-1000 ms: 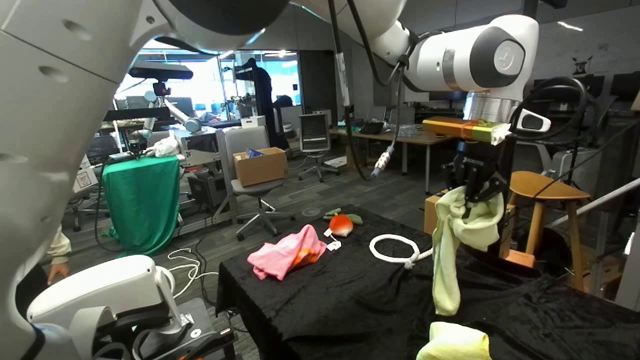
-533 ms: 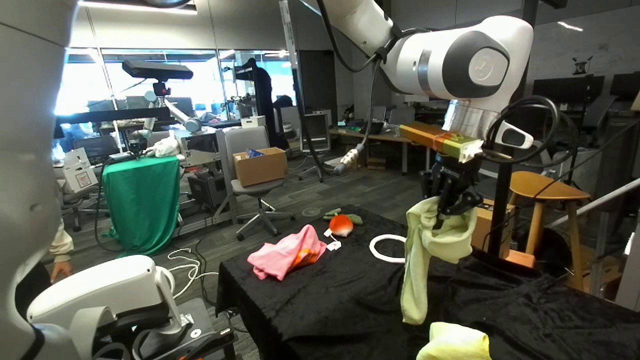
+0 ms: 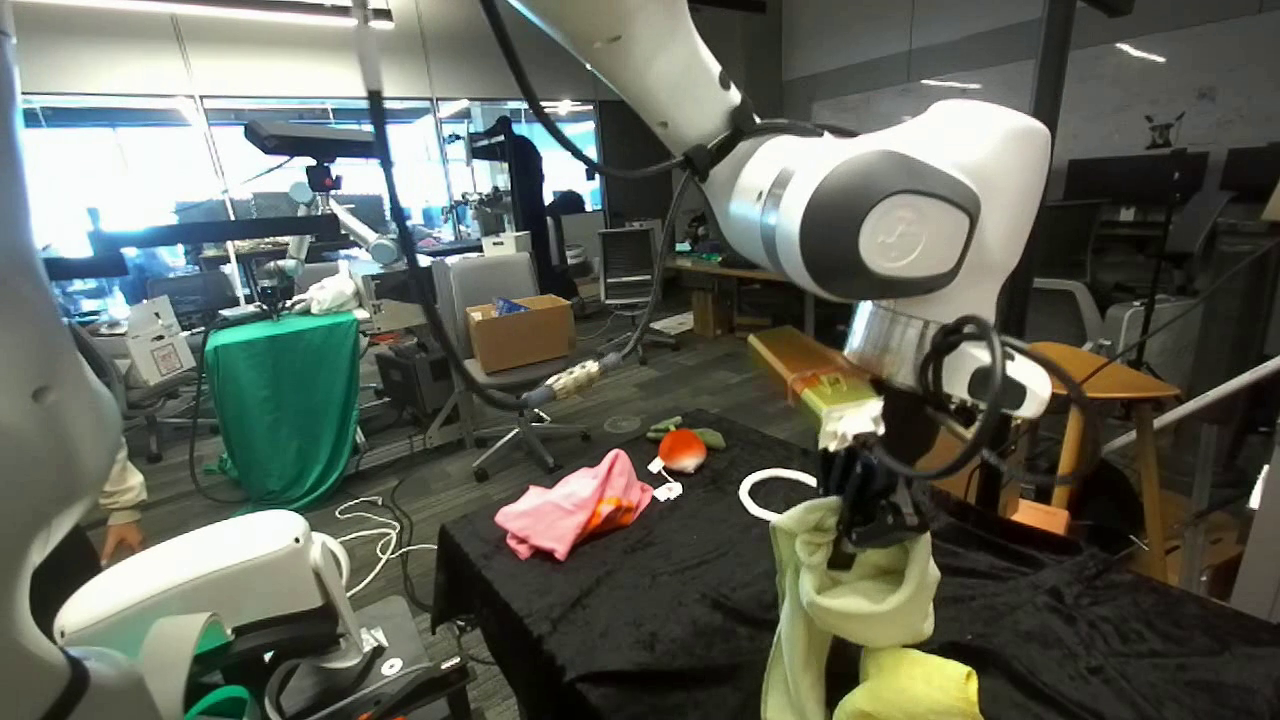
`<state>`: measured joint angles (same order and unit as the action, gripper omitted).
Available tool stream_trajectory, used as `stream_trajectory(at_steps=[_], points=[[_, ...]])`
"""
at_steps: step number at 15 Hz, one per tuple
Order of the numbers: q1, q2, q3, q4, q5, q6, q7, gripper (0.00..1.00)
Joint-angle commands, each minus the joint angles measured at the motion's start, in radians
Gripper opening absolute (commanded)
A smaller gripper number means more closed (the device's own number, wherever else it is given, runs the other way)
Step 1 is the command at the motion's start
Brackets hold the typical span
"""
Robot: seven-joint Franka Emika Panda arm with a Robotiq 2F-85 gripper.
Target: Gather all the objects on the table and put them in one place
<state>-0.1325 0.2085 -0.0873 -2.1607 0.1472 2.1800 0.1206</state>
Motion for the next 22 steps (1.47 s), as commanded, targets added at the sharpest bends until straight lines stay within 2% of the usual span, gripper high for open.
stream_trajectory(at_steps=[1, 7, 12, 13, 15, 19, 22], points=[[0.008, -0.044, -0.029, -0.183, 0.035, 0.217, 0.116, 0.09], [0.021, 0.096, -0.038, -0.222, 0.152, 0.496, 0.298, 0.09], [0.063, 0.152, -0.072, -0.204, 0.16, 0.572, 0.48, 0.17], [0.074, 0.157, -0.08, -0.201, 0.15, 0.57, 0.506, 0.41], [0.096, 0.158, -0.102, -0.196, 0.123, 0.549, 0.555, 0.44], [0.139, 0.136, -0.148, -0.197, 0.045, 0.514, 0.633, 0.75], [0.165, 0.091, -0.178, -0.184, -0.053, 0.42, 0.666, 0.97]])
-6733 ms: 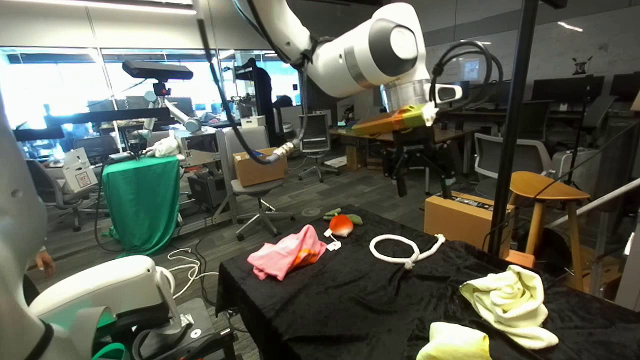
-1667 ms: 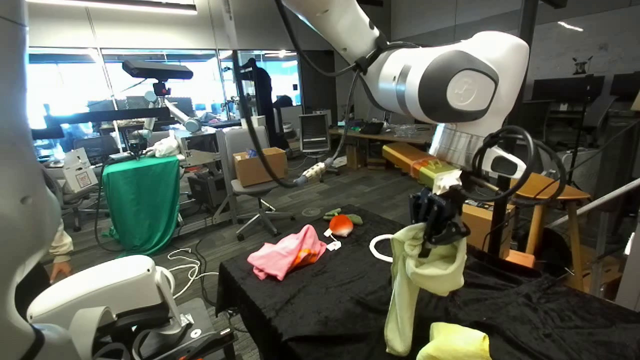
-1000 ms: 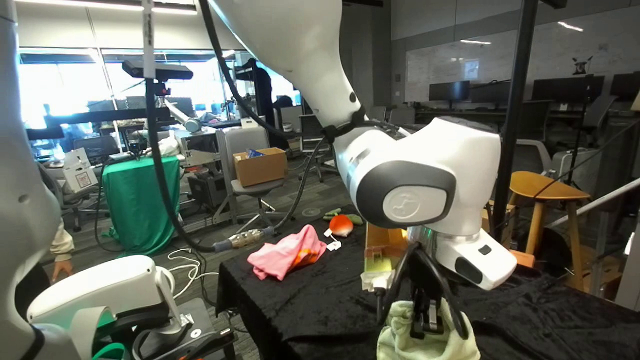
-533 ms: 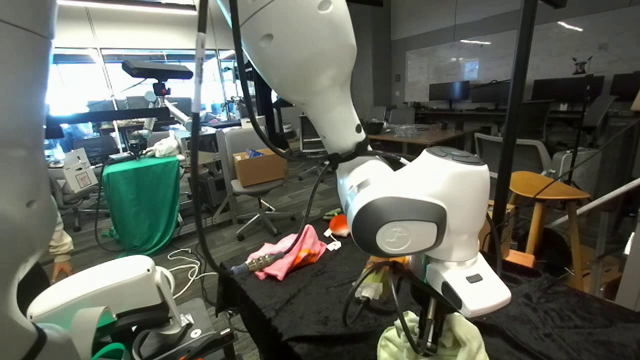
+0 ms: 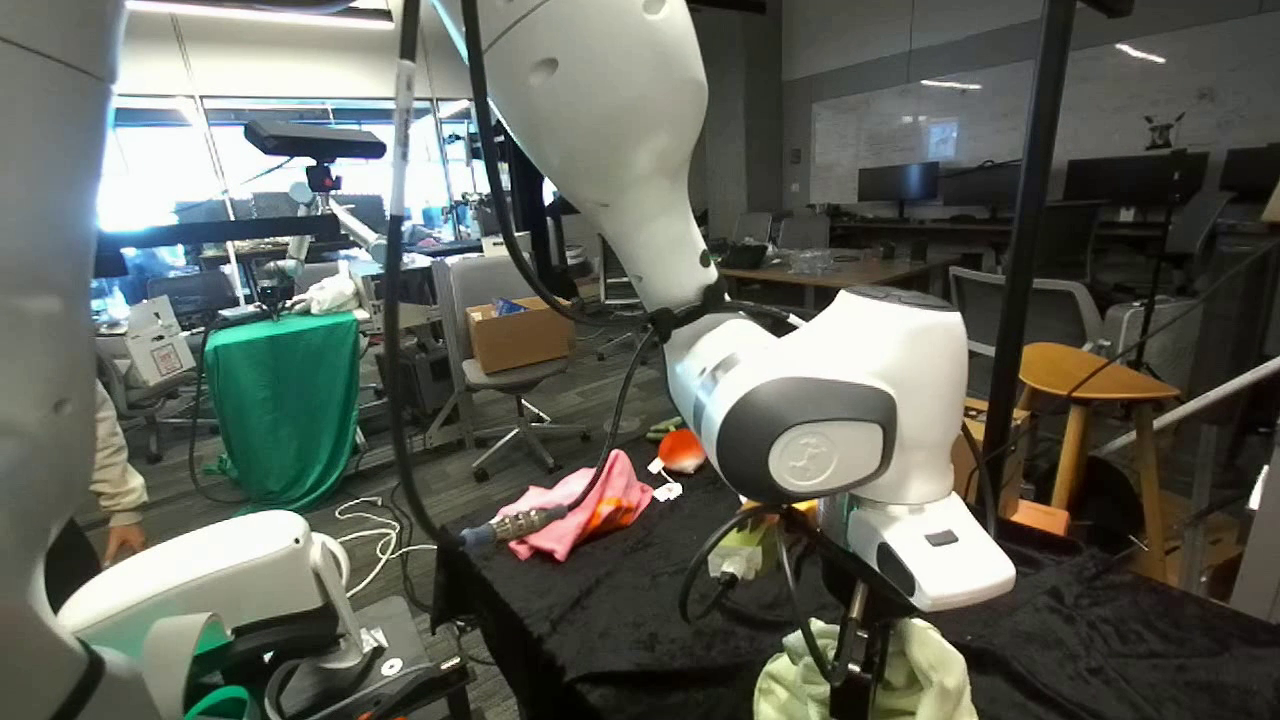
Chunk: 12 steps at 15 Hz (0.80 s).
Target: Gather all the objects on the table and put them in one place
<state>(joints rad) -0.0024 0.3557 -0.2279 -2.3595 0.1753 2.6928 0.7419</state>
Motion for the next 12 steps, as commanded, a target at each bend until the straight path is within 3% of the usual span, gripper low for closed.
stream_trajectory(at_steps=[1, 5, 9, 12], points=[[0.047, -0.076, -0.047, 0.018, -0.12, -0.117, 0.063, 1.0], [0.064, -0.175, -0.029, 0.061, -0.28, -0.259, 0.097, 1.0], [0.066, -0.235, 0.049, 0.148, -0.4, -0.355, 0.069, 1.0], [0.067, -0.229, 0.122, 0.235, -0.427, -0.403, -0.005, 1.0]])
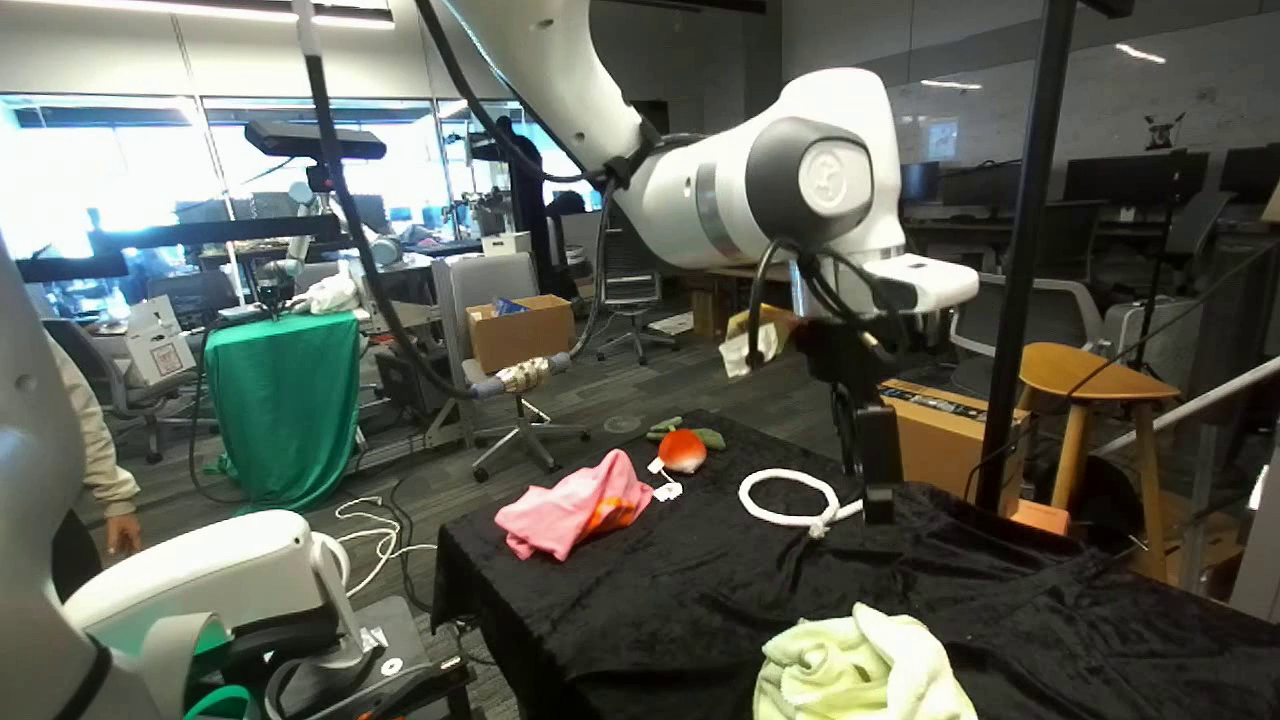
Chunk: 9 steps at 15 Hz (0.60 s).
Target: Gather all the objects on the table and put them in one place
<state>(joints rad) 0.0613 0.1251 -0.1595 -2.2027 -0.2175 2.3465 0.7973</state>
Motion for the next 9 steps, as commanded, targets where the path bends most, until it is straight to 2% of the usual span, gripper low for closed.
stream_trajectory(at_steps=[1, 5, 9], points=[[0.009, 0.011, 0.075, 0.109, -0.046, -0.074, -0.082, 1.0], [0.028, 0.082, 0.136, 0.224, -0.071, -0.085, -0.211, 1.0], [0.036, 0.183, 0.164, 0.338, -0.045, -0.08, -0.417, 1.0]])
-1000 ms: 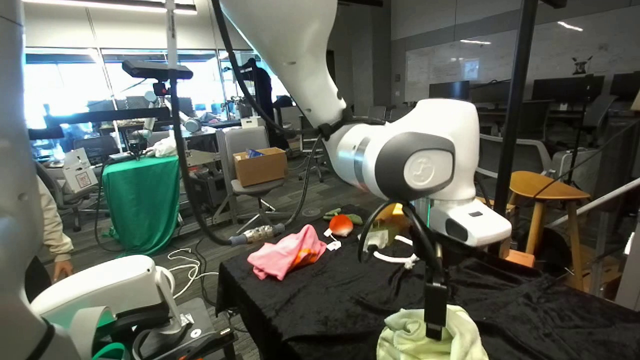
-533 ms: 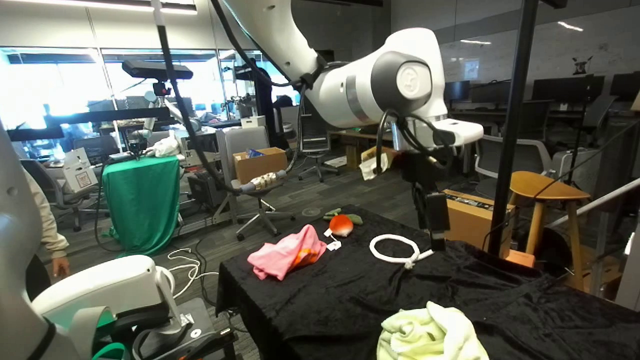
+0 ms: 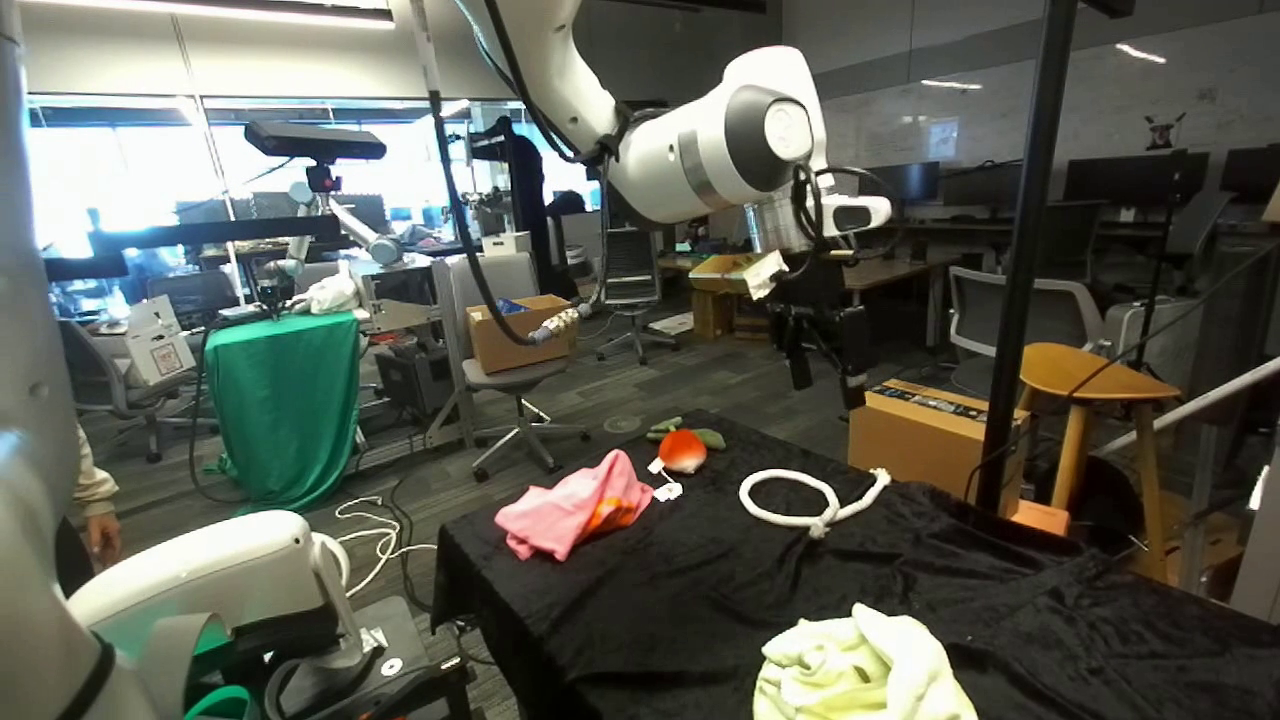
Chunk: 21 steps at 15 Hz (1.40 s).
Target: Gather all the objects on the table and put them in one place
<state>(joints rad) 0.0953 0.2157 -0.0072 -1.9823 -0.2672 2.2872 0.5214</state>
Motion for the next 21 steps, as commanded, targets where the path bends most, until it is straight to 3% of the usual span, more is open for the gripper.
stream_trajectory(at_steps=[1, 5, 10, 21], points=[[-0.001, 0.117, 0.015, 0.143, 0.008, -0.015, -0.199, 1.0], [-0.024, 0.223, 0.034, 0.244, 0.057, -0.012, -0.439, 1.0], [-0.04, 0.352, 0.041, 0.359, 0.089, -0.042, -0.623, 1.0], [-0.039, 0.627, 0.056, 0.648, 0.1, -0.139, -0.752, 1.0]])
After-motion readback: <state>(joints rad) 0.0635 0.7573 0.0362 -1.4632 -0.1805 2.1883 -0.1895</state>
